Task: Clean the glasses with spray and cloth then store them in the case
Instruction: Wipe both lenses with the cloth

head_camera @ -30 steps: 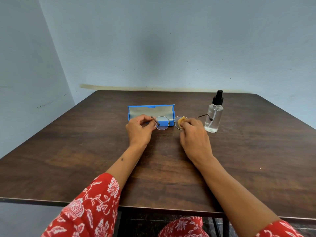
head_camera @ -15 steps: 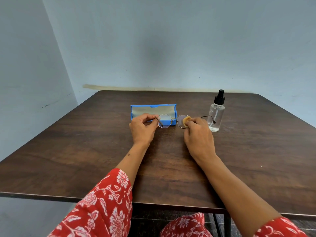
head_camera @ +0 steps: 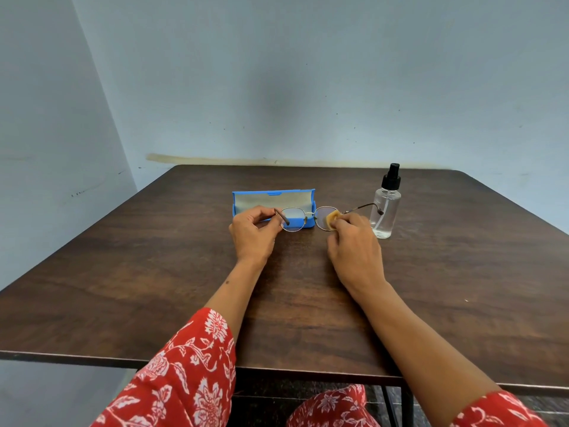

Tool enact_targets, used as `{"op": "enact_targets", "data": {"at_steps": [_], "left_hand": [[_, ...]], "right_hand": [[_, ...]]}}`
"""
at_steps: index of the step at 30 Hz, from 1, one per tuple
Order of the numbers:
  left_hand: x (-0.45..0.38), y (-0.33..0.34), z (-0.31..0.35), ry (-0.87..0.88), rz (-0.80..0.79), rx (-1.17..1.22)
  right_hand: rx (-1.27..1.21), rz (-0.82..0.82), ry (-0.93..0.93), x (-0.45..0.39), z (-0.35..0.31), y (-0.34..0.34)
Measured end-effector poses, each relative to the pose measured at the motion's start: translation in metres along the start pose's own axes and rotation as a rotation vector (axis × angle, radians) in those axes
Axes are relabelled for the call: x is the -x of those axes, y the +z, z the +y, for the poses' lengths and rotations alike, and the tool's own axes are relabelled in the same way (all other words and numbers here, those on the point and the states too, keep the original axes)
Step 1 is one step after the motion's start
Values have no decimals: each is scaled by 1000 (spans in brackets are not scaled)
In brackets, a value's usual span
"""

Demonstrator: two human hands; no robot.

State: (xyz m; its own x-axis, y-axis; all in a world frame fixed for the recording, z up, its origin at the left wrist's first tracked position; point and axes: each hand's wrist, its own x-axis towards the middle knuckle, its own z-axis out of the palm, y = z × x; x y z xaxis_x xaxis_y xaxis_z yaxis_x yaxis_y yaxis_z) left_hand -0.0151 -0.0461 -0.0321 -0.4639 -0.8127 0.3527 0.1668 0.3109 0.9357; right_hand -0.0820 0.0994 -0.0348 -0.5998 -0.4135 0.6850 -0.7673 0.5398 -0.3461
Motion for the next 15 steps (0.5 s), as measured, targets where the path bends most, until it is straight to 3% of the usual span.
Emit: {"op": "enact_targets", "data": {"at_steps": [6, 11, 15], "left_hand": [[0, -2, 0, -3, -6, 20], [0, -1, -1, -26, -15, 19], [1, -1, 1, -18, -17, 48]], "right_hand": [[-17, -65, -92, 1, -4, 0], [11, -4, 28, -1, 2, -1], [-21, -54, -104, 1, -5, -1]]}}
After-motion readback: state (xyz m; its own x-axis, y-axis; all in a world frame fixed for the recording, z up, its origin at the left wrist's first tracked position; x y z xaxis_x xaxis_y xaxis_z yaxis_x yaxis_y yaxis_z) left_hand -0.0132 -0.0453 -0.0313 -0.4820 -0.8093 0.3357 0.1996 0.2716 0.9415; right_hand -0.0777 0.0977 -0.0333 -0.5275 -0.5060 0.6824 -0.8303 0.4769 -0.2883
